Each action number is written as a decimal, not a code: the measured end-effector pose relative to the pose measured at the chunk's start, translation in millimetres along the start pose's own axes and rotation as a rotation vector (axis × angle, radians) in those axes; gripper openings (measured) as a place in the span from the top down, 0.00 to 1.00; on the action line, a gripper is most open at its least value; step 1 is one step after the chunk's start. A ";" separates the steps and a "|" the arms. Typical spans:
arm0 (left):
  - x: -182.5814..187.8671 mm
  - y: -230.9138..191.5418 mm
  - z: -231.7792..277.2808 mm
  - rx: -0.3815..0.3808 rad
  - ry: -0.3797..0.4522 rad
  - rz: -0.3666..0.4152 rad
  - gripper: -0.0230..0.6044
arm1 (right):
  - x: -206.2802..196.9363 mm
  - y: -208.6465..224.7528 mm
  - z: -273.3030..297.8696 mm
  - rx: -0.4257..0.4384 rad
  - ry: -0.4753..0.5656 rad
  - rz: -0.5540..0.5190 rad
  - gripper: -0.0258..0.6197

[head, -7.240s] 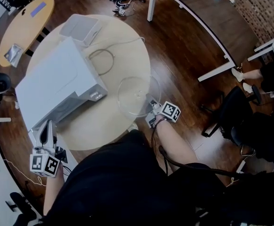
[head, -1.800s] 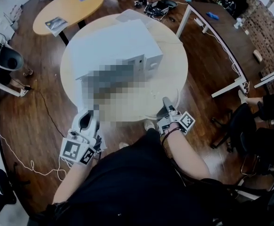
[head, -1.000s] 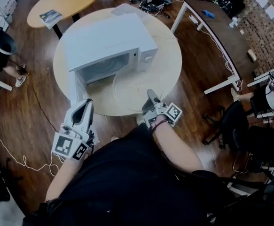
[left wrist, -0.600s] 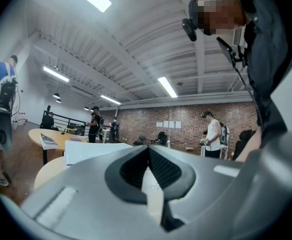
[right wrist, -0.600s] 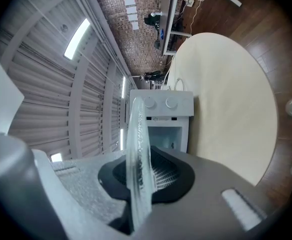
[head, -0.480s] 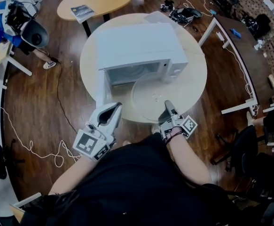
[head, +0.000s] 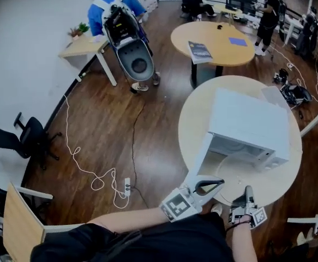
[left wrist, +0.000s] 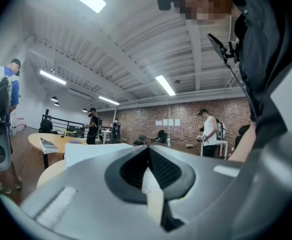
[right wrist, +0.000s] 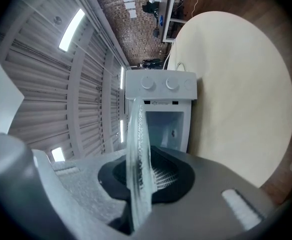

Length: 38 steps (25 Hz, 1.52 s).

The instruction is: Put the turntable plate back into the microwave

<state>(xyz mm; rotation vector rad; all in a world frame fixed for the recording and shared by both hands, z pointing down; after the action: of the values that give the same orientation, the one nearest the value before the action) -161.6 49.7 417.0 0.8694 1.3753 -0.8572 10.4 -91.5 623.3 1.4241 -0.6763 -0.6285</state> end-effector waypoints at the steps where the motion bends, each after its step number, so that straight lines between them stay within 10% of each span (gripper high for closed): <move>1: 1.3 2.1 0.7 -0.006 -0.001 -0.001 0.96 | -5.2 -3.5 3.5 0.001 -0.013 0.000 0.92; 38: -19.7 -41.0 -4.1 0.208 -0.049 -0.032 0.96 | -41.6 17.0 62.6 0.021 -0.288 0.023 0.92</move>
<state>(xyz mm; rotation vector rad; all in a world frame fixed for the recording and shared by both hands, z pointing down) -200.5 35.3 436.1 0.9810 1.2760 -1.0531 -64.1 -101.4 640.2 1.3551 -0.9268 -0.8195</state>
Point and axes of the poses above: the fingertips, and each gripper's own axes: z forward along the fingers, y to its right, x out of its top, the point moved 2 cm from there along -z, backward along the fingers, and after that the axes turned 5 degrees about z, right-handed, at the moved point
